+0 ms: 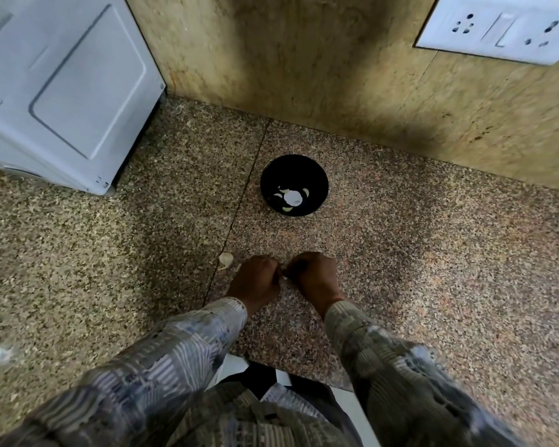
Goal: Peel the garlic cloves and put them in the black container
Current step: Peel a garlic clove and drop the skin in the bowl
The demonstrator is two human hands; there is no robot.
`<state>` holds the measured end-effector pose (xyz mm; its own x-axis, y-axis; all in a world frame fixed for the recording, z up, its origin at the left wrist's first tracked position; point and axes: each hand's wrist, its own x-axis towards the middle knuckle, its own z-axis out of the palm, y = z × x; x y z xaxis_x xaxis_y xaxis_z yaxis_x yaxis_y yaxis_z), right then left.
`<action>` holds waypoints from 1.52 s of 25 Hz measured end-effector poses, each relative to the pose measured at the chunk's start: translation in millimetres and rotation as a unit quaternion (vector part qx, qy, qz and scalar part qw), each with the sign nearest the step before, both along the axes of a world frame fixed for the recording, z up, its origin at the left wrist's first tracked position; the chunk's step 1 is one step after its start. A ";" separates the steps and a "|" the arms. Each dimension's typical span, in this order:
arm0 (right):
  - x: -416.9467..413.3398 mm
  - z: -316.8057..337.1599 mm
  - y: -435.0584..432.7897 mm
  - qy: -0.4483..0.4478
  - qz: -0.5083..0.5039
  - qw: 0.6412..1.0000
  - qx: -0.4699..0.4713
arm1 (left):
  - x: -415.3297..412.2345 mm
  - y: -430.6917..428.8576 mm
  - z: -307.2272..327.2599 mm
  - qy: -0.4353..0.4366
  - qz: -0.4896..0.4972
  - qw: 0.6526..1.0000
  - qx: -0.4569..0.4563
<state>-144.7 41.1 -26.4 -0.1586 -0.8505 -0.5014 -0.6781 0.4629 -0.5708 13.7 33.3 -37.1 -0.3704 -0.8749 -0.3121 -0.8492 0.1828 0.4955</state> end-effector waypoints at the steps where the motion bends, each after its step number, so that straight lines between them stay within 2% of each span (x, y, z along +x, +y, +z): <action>1: 2.0 0.9 1.0 -0.007 -0.023 1.000 -0.001 | -0.7 -0.1 0.8 -0.001 0.005 1.000 0.001; 5: -5.2 12.5 11.5 -0.106 -0.012 0.994 0.021 | 3.1 -3.4 15.6 0.052 0.040 0.998 0.027; 7: -14.2 30.9 16.2 -0.191 -0.059 0.980 0.022 | 2.4 -0.9 34.6 0.115 0.101 0.988 0.039; 9: -16.7 55.7 16.8 -0.290 -0.132 0.948 -0.002 | -2.8 4.0 63.0 0.218 0.200 0.953 0.062; 12: -17.3 101.3 8.9 -0.374 -0.153 0.914 -0.039 | -16.0 6.3 111.1 0.369 0.310 0.870 0.105; 14: -23.7 131.2 4.2 -0.341 -0.103 0.928 -0.112 | -22.4 2.7 140.4 0.413 0.333 0.843 0.091; 15: -28.6 145.1 2.0 -0.284 -0.048 0.939 -0.187 | -25.1 3.2 156.3 0.421 0.337 0.838 0.082; 16: -32.5 157.9 1.4 -0.222 0.023 0.935 -0.276 | -27.7 5.4 172.1 0.435 0.345 0.828 0.082; 18: -40.5 180.5 0.8 -0.144 0.137 0.888 -0.414 | -35.0 10.1 199.9 0.489 0.369 0.782 0.117; 19: -43.5 188.5 1.0 -0.144 0.147 0.877 -0.434 | -40.3 14.6 213.2 0.507 0.369 0.769 0.129; 20: -46.5 197.7 2.4 -0.186 0.124 0.883 -0.413 | -45.9 21.4 223.6 0.503 0.361 0.780 0.095; 21: -49.0 209.5 4.9 -0.274 0.067 0.899 -0.335 | -50.2 24.7 227.8 0.459 0.344 0.819 0.007; 22: -51.0 222.3 8.8 -0.395 0.004 0.893 -0.213 | -52.6 27.5 230.4 0.392 0.305 0.862 -0.101; 23: -53.8 234.0 13.2 -0.502 -0.046 0.860 -0.085 | -54.9 31.9 234.7 0.314 0.241 0.896 -0.201; 24: -58.0 242.6 17.4 -0.550 -0.072 0.832 -0.016 | -57.6 37.4 239.1 0.258 0.189 0.906 -0.277; 25: -61.0 245.8 21.3 -0.556 -0.072 0.828 -0.009 | -59.7 41.8 239.9 0.244 0.172 0.902 -0.312; 26: -62.1 244.7 23.7 -0.522 -0.050 0.849 -0.065 | -61.2 45.1 241.9 0.297 0.206 0.889 -0.281; 27: -64.3 242.1 25.2 -0.445 -0.012 0.877 -0.181 | -64.5 48.1 248.8 0.398 0.283 0.853 -0.185; 28: -67.5 241.1 27.8 -0.346 0.040 0.888 -0.300 | -68.9 52.7 257.6 0.511 0.346 0.786 -0.041; 29: -69.5 239.4 30.4 -0.270 0.098 0.877 -0.386 | -71.4 55.4 264.0 0.573 0.371 0.727 0.069; 30: -70.2 239.7 32.9 -0.234 0.130 0.867 -0.421 | -73.1 57.9 267.2 0.579 0.375 0.717 0.096; 31: -68.8 242.5 35.4 -0.249 0.127 0.868 -0.411 | -71.3 59.7 265.6 0.540 0.362 0.758 0.045; 32: -69.6 248.8 37.7 -0.318 0.084 0.877 -0.351 | -70.8 62.8 264.8 0.461 0.319 0.824 -0.084; 33: -71.7 260.0 41.8 -0.423 0.019 0.873 -0.241 | -70.5 66.4 264.6 0.352 0.251 0.869 -0.243; 34: -69.7 269.0 45.7 -0.534 -0.031 0.839 -0.102 | -64.1 67.2 261.7 0.251 0.176 0.879 -0.365; 35: -69.8 274.9 46.9 -0.592 -0.062 0.803 -0.012 | -61.9 68.0 260.5 0.191 0.127 0.873 -0.430; 36: -71.7 276.0 47.4 -0.601 -0.065 0.796 0.011 | -65.7 70.4 258.8 0.183 0.119 0.870 -0.442; 37: -73.3 273.7 48.5 -0.573 -0.041 0.818 -0.032 | -71.6 74.4 260.8 0.248 0.160 0.872 -0.392; 38: -73.7 269.9 49.4 -0.508 -0.002 0.850 -0.138 | -77.0 76.7 269.3 0.385 0.250 0.848 -0.264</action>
<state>-218.5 90.6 243.5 0.2327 -0.9588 -0.1627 0.2309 0.2170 -0.9485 -63.3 110.0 232.1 0.1731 -0.9249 0.3386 -0.3481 0.2641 0.8995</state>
